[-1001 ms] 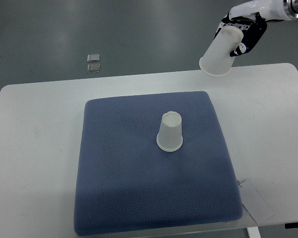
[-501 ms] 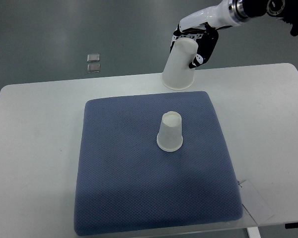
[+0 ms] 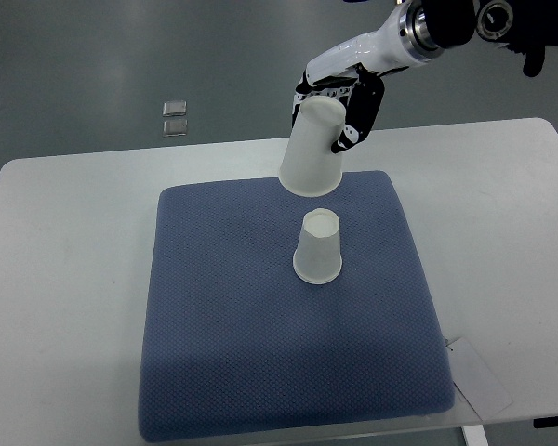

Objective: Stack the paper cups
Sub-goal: 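Lift the cup with the right hand and carry it over the pad cup, then lower the held cup onto the upside-down cup on the pad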

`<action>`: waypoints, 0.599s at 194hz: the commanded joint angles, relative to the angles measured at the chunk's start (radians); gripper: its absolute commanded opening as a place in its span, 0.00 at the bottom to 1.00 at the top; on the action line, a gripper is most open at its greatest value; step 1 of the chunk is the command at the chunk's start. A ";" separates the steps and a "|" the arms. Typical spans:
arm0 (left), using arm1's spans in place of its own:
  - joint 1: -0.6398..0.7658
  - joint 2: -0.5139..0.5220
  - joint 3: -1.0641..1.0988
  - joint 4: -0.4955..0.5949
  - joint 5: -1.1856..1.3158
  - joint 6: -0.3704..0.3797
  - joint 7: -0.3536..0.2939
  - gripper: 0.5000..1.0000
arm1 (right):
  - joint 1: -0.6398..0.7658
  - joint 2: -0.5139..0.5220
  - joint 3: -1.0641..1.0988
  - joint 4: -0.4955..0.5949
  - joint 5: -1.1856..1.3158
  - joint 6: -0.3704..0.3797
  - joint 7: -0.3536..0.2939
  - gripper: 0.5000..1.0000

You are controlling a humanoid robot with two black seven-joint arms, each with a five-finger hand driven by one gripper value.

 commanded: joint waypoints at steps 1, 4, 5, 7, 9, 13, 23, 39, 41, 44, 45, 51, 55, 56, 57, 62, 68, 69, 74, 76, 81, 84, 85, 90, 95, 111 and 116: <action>0.000 0.000 0.000 0.000 -0.001 0.000 0.000 1.00 | -0.003 -0.002 0.003 0.008 0.000 -0.003 0.000 0.31; 0.000 0.000 0.001 0.000 0.001 0.000 0.000 1.00 | -0.005 -0.004 0.003 0.008 0.000 -0.003 0.000 0.31; 0.000 0.000 0.000 0.000 -0.001 0.000 0.000 1.00 | -0.005 -0.004 0.001 0.010 0.000 -0.003 0.000 0.31; 0.000 0.000 0.001 0.000 0.001 0.000 0.000 1.00 | -0.006 -0.004 0.003 0.010 0.000 -0.003 0.000 0.31; 0.000 0.000 0.000 -0.002 -0.001 0.000 0.000 1.00 | -0.008 -0.004 0.003 0.011 0.000 -0.004 0.000 0.31; 0.000 0.000 0.000 0.000 -0.001 0.000 0.000 1.00 | -0.009 -0.005 0.003 0.014 0.000 -0.006 0.000 0.31; 0.000 0.000 0.001 0.000 0.001 0.000 0.000 1.00 | -0.014 -0.007 0.003 0.016 0.000 -0.007 0.000 0.31; 0.000 0.000 0.000 0.000 -0.001 0.000 0.000 1.00 | -0.023 -0.008 0.003 0.016 0.000 -0.012 0.000 0.31; 0.000 0.000 0.000 0.000 -0.001 0.000 0.000 1.00 | -0.025 -0.008 0.003 0.016 0.000 -0.012 0.000 0.30; 0.000 0.000 0.000 0.000 -0.001 0.000 0.000 1.00 | -0.028 -0.008 0.003 0.016 0.000 -0.014 0.000 0.31; 0.000 0.000 0.000 0.000 -0.001 0.000 0.000 1.00 | -0.029 -0.008 0.003 0.016 0.000 -0.015 0.000 0.31; 0.000 0.000 0.001 0.000 -0.001 0.000 0.000 1.00 | -0.034 -0.008 0.003 0.016 0.000 -0.020 0.000 0.31; 0.000 0.000 0.000 0.000 0.001 0.000 0.000 1.00 | -0.035 -0.008 0.003 0.016 0.000 -0.026 0.000 0.31; 0.000 0.000 0.000 0.000 -0.001 0.000 0.000 1.00 | -0.037 -0.008 0.003 0.016 0.000 -0.029 0.000 0.31; 0.000 0.000 0.000 0.000 -0.001 0.000 0.000 1.00 | -0.037 -0.008 0.003 0.016 0.000 -0.029 0.000 0.31; 0.000 0.000 0.000 0.000 -0.001 0.000 0.000 1.00 | -0.038 -0.007 0.003 0.016 0.000 -0.032 0.000 0.31; 0.000 0.000 0.000 0.000 -0.001 0.000 0.000 1.00 | -0.041 -0.007 0.003 0.016 0.000 -0.034 0.000 0.31; 0.000 0.000 0.000 -0.002 -0.001 0.000 0.000 1.00 | -0.043 -0.007 0.003 0.016 0.000 -0.034 0.000 0.31; 0.000 0.000 0.000 0.000 -0.001 0.000 0.000 1.00 | -0.048 -0.007 0.003 0.016 0.000 -0.034 0.000 0.31; 0.000 0.000 0.000 0.000 -0.001 0.000 0.000 1.00 | -0.049 -0.007 0.003 0.016 0.000 -0.035 0.000 0.31; 0.000 0.000 0.001 0.000 -0.001 0.000 0.000 1.00 | -0.052 -0.005 0.003 0.016 0.000 -0.035 0.000 0.31; 0.000 0.000 0.000 0.000 -0.001 0.000 0.000 1.00 | -0.054 -0.005 0.001 0.016 0.000 -0.035 0.000 0.31; 0.000 0.000 0.000 0.000 -0.001 0.000 0.000 1.00 | -0.054 -0.005 0.001 0.016 0.000 -0.035 0.000 0.31; 0.000 0.000 0.001 0.000 0.001 0.000 0.000 1.00 | -0.057 -0.004 0.001 0.016 0.000 -0.035 0.000 0.30; 0.000 0.000 0.000 0.000 0.001 0.000 0.000 1.00 | -0.060 -0.004 0.003 0.016 0.000 -0.035 0.000 0.31; 0.000 0.000 0.000 0.000 0.001 0.000 0.000 1.00 | -0.069 -0.004 0.003 0.016 0.000 -0.037 0.000 0.31; 0.000 0.000 0.000 0.000 0.001 0.000 0.000 1.00 | -0.072 -0.005 0.003 0.016 -0.002 -0.035 0.000 0.31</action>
